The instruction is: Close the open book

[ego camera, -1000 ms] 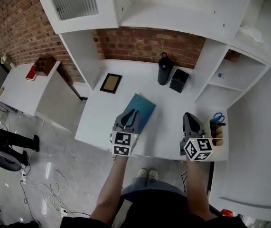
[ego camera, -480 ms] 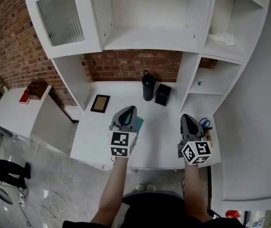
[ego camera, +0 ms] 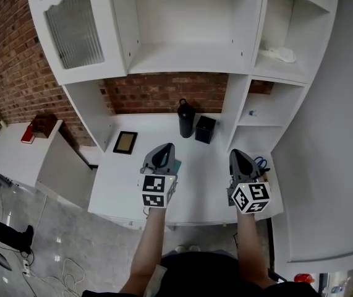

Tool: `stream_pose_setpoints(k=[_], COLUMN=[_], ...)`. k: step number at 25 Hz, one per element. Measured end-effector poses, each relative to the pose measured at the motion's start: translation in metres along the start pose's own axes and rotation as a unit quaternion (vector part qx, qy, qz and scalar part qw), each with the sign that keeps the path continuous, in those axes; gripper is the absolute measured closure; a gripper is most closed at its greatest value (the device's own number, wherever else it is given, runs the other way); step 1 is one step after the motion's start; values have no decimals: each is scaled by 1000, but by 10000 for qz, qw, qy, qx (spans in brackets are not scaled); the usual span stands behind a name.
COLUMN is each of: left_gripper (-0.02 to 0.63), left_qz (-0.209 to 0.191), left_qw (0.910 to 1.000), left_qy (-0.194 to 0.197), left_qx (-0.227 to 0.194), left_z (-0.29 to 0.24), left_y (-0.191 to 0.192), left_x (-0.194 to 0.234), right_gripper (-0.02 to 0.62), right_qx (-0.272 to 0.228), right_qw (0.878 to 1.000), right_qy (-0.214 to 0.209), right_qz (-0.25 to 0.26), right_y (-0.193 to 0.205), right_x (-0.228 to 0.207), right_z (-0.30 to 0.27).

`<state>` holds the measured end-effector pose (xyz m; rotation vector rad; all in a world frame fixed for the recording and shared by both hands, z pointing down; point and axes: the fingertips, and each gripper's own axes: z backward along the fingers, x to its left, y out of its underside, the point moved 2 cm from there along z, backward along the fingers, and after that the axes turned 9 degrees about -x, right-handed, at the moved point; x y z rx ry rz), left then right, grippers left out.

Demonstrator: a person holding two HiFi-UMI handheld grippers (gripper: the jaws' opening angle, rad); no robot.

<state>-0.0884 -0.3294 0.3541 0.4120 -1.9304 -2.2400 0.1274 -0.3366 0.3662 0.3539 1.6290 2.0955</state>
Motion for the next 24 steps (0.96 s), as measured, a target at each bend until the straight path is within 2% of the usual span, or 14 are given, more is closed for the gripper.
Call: stream_pose_setpoints(k=[24], left_gripper=[597], left_qz=[238], left_qw=[9987], left_qy=[332], left_qx=[297], left_z=[-3], left_y=[21], left_x=[-3], right_gripper=[597], right_qx=[233], right_qw=[9997], right_qy=[-70], right_qz=[-35], right_y=[14], right_x=[8], right_z=[-8])
